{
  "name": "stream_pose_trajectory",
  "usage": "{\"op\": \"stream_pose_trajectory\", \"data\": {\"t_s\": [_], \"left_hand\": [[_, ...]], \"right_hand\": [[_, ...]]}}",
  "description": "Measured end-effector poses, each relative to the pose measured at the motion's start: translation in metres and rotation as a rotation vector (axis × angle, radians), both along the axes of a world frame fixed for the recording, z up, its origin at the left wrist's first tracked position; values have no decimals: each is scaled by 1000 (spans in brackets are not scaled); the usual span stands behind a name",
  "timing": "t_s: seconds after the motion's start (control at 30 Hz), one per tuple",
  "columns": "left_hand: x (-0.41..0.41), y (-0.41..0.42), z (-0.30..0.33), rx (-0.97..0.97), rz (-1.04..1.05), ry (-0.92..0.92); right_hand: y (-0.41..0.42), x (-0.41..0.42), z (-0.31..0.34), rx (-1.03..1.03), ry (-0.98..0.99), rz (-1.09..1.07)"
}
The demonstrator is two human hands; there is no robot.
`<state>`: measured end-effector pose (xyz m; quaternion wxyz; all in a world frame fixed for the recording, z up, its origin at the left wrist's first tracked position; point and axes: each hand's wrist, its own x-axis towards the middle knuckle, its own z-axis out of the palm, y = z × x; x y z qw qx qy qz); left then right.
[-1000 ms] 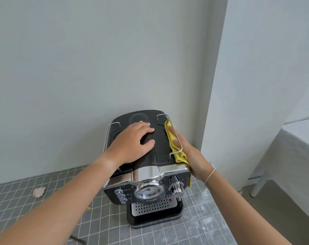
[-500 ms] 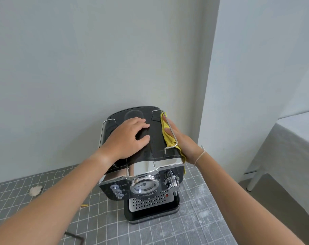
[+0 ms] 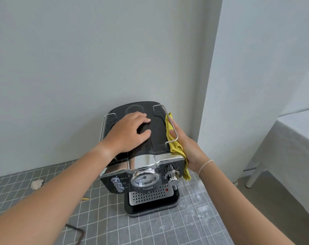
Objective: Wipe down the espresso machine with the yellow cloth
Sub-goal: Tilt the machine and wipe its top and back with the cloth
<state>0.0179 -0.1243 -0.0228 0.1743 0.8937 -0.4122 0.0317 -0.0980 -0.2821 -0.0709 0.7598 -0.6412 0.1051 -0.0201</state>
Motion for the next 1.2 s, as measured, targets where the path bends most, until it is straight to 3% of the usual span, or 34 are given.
{"op": "stream_pose_trajectory", "data": {"t_s": [0.2,0.33,0.5,0.6,0.73,0.93,1.2], "left_hand": [[-3,2,1,-17,0,1],[-3,1,1,-34,5,-3],[-2,5,4,-42,-23,67],[8,14,9,-134,-25,136],[30,42,19,-129,-8,89],[46,67,14,-112,-10,115],[43,65,2,-128,-14,154]], "right_hand": [[20,-24,2,-114,38,-172],[64,-58,0,-179,-117,-423],[93,-59,-31,-556,-323,-676],[101,-55,-35,-837,-382,-682],[118,-43,-20,-1013,-342,-704],[128,-37,1,-1118,-183,-598],[143,-47,13,-1128,-172,-454]]}}
